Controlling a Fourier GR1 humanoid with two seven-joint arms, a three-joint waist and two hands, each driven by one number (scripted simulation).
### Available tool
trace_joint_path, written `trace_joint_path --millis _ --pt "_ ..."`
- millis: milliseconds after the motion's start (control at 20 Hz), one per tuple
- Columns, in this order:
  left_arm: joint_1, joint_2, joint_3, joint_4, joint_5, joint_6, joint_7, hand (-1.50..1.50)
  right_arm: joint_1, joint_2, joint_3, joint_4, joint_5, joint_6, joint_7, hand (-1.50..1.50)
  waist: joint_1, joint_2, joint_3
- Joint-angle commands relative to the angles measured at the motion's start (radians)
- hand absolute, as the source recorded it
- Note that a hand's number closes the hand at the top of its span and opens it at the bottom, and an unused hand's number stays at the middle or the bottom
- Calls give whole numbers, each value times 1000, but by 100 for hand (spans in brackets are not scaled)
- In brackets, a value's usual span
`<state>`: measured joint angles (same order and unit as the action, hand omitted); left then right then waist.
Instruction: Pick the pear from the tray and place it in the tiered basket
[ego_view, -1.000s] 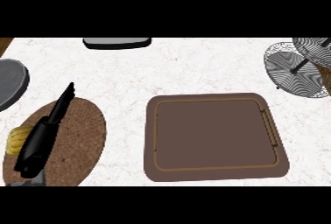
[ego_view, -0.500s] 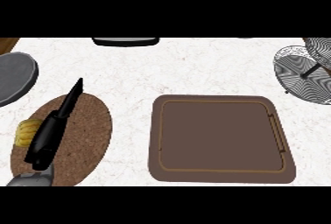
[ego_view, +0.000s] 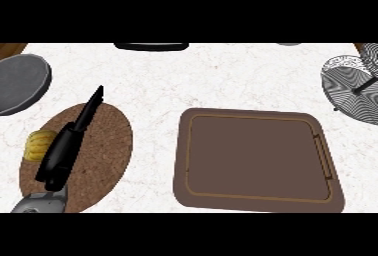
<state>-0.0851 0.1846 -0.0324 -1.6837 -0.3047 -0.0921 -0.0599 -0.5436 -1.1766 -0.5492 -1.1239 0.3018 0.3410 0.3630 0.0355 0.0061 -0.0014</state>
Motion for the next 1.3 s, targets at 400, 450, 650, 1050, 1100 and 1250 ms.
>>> trace_joint_path --millis 400,450,650,1050,1100,1250 --pt "-36 8 12 3 5 -25 13 0 -418 151 273 364 121 -92 20 150 15 6 1" --pt "-64 -3 6 39 -3 -15 -2 0 -463 161 276 414 140 -125 15 150 27 12 1" --pt "-21 -24 -8 32 -15 4 -30 0 -521 231 302 545 200 -216 -26 150 31 14 2" --pt "-20 -8 -1 -45 3 -29 40 0 -569 338 185 720 112 -334 -191 -150 33 15 4" --pt "-78 -30 1 42 -21 5 21 0 -575 377 162 711 87 -370 -209 -150 14 16 4" --pt "-50 -30 -7 39 -21 2 -13 0 -615 360 102 738 42 -397 -272 -150 28 22 4"
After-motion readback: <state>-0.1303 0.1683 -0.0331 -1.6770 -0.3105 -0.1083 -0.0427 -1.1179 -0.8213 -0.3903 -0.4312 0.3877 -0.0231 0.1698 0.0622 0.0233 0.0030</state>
